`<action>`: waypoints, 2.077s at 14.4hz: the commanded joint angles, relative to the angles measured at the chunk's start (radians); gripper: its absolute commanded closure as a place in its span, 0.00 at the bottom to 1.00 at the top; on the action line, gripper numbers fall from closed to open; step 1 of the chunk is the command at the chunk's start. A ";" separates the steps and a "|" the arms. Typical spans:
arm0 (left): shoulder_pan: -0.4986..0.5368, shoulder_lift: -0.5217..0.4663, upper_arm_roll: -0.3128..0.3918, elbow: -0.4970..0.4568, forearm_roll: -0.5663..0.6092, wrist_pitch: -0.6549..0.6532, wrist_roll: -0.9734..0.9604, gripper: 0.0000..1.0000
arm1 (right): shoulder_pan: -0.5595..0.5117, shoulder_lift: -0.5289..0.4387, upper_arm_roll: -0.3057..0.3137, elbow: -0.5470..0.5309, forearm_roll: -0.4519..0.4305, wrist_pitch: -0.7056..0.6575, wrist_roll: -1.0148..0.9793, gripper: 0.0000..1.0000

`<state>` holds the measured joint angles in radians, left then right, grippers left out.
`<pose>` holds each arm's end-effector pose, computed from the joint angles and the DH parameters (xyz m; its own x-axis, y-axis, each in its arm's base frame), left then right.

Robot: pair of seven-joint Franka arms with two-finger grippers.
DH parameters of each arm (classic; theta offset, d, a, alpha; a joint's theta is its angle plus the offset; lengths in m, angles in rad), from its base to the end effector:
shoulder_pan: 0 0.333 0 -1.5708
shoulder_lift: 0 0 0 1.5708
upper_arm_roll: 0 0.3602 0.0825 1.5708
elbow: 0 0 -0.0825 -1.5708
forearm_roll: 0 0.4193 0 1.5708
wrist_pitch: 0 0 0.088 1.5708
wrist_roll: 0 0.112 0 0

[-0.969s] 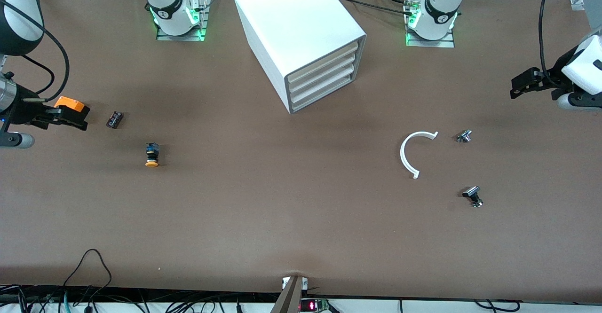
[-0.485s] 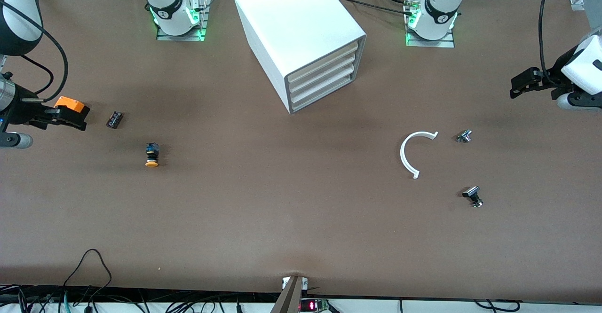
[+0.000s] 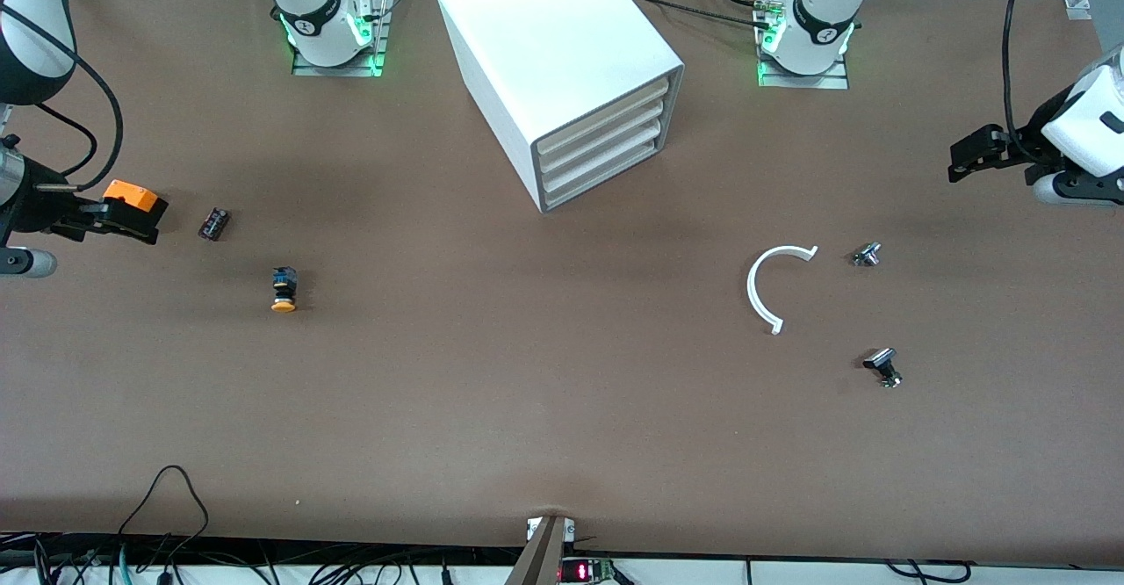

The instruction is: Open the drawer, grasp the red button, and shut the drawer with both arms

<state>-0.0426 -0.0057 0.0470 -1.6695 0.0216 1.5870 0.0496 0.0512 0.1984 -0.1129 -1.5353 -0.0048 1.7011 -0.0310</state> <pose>0.5847 0.0050 0.6185 0.9959 -0.0456 -0.0777 -0.0470 -0.9987 -0.0174 0.6621 -0.0347 0.5692 0.9991 -0.0286 -0.0322 -0.0277 -0.9993 0.0259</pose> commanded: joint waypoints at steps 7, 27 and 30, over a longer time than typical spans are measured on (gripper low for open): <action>-0.002 0.029 -0.041 0.068 0.023 -0.036 0.004 0.00 | -0.004 0.013 0.004 0.044 0.006 -0.003 0.011 0.00; 0.047 0.381 -0.144 -0.208 -0.646 -0.005 0.048 0.00 | 0.074 0.094 0.013 0.038 0.042 0.006 0.014 0.00; 0.046 0.430 -0.209 -0.297 -0.715 0.005 0.194 0.00 | 0.113 0.145 0.015 0.038 0.043 0.075 0.008 0.00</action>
<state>-0.0086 0.4088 -0.1164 -1.9105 -0.6392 1.5799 0.1460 0.1347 0.2989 -0.0946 -1.5181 0.0244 1.7482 -0.0290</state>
